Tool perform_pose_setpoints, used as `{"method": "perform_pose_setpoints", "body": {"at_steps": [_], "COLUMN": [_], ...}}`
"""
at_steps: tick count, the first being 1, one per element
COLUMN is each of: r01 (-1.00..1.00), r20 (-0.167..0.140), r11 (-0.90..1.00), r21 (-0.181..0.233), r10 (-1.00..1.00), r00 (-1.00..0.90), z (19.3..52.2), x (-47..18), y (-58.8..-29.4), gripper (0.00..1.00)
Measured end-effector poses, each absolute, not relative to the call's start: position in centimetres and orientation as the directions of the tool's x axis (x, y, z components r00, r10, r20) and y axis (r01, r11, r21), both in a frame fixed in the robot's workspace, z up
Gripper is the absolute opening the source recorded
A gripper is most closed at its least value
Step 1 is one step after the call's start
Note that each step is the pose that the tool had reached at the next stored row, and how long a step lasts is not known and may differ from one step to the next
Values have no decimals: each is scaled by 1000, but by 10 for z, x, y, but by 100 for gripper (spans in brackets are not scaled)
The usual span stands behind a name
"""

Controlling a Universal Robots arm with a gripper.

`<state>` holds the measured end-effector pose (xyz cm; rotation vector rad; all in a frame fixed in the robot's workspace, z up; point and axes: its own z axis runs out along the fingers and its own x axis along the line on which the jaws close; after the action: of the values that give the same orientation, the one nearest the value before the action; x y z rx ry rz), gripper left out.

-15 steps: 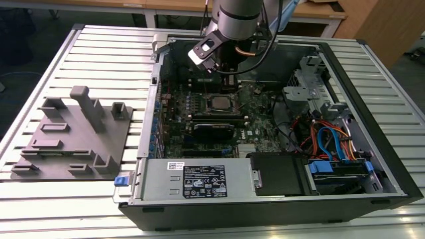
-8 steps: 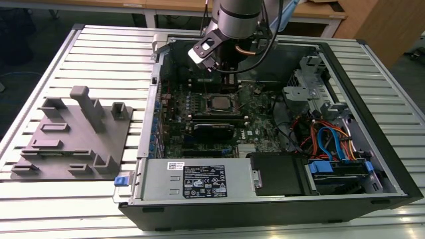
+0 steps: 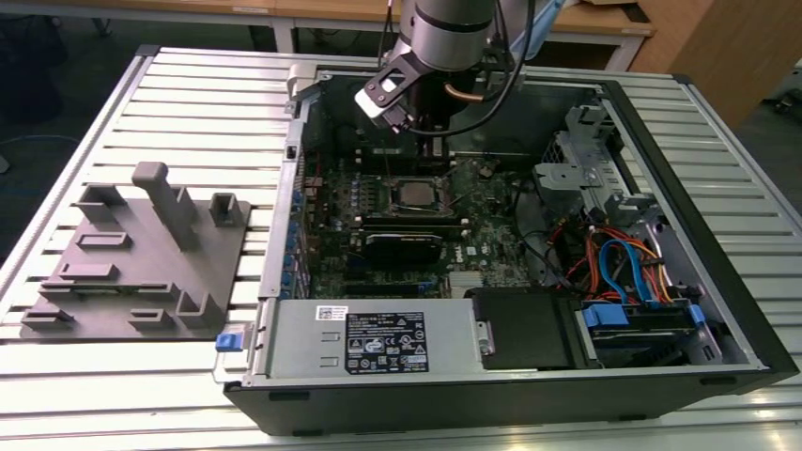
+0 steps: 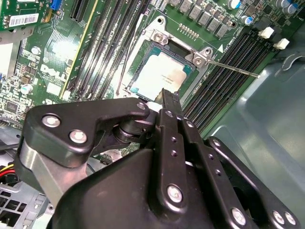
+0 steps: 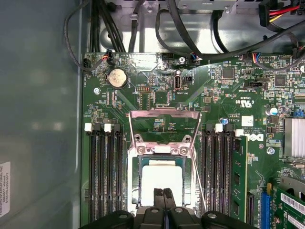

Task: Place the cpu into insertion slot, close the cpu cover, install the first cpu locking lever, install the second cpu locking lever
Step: 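Close the cpu cover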

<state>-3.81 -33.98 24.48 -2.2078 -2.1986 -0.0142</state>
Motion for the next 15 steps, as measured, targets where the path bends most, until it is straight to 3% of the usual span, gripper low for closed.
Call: {"method": "perform_pose_setpoints", "body": {"at_steps": [15], "r01": [1000], "r20": [25], "r11": [-4], "r21": [-12], "r10": [1000], "r00": [4], "z": [252], "x": [-38], "y": [-340], "gripper": [10]}}
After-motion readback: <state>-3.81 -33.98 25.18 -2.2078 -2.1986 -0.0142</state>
